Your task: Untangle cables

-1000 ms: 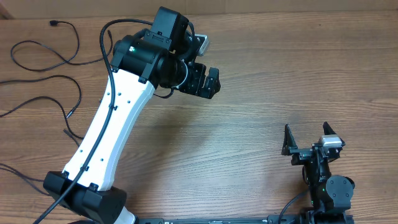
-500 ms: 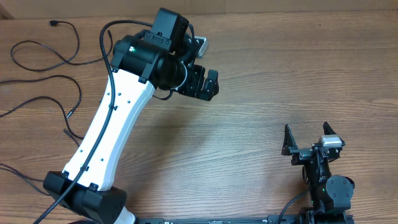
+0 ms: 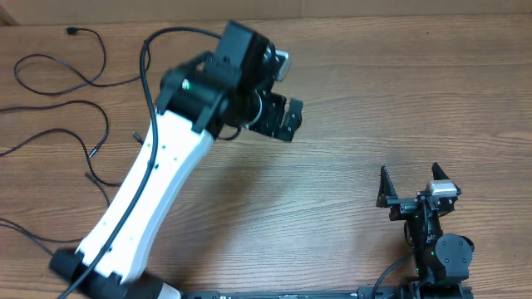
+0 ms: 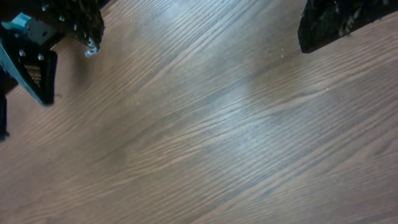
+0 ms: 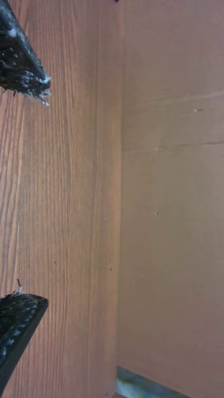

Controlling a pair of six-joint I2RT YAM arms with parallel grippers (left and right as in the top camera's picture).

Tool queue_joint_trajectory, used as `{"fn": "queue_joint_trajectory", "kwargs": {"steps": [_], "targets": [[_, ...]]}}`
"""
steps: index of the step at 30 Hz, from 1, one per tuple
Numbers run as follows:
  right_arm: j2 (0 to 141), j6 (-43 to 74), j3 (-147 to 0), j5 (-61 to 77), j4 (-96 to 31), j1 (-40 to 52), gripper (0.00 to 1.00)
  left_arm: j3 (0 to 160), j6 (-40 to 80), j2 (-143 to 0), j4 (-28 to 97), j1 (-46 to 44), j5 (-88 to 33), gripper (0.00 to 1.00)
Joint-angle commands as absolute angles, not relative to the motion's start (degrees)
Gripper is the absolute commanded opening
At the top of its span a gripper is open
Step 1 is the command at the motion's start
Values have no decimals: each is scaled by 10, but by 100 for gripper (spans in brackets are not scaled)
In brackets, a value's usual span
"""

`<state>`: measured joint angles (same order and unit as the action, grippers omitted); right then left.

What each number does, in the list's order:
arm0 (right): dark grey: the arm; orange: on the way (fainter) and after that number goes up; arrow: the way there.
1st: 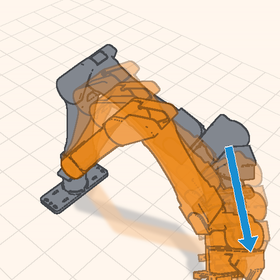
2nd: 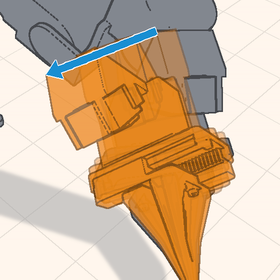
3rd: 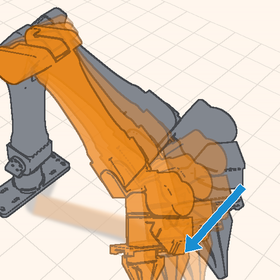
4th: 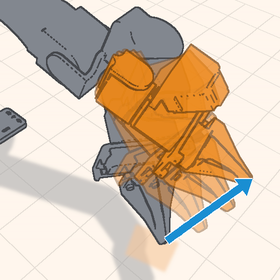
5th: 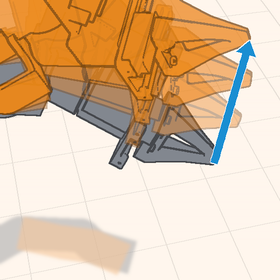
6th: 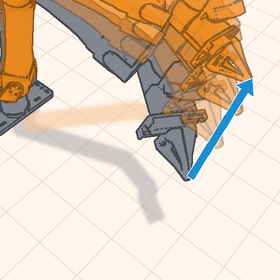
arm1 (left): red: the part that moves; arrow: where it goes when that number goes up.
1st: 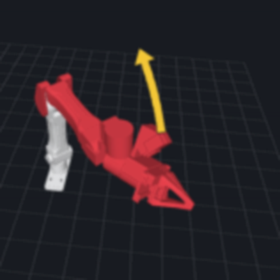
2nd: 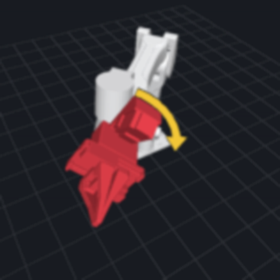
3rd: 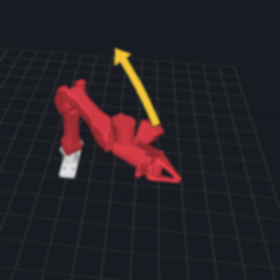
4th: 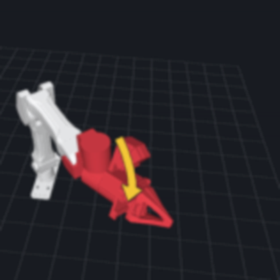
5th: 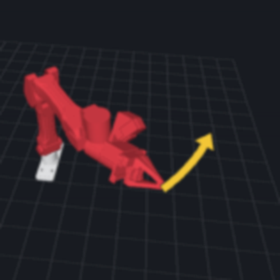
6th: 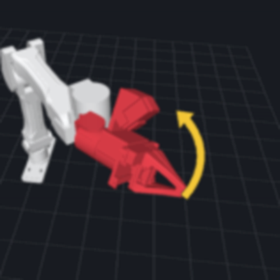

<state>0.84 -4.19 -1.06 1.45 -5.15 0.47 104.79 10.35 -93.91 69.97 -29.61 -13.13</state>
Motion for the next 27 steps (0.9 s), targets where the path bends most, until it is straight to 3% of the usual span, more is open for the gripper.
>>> {"fn": "queue_joint_trajectory", "kwargs": {"steps": [1,9,17,22,27], "targets": [[2,-44,-5,13,-48,3,100,975,107,-870,681,-298,-101,100],[2,-44,-5,13,-48,3,100,740,107,-731,582,-246,-101,99],[2,-44,-5,13,-48,3,100,634,111,-644,563,-160,-112,100],[2,-44,-5,13,-48,3,100,530,19,-571,414,-124,-192,100],[2,-44,-5,13,-48,3,100,400,9,-484,251,-99,-212,100]]}}
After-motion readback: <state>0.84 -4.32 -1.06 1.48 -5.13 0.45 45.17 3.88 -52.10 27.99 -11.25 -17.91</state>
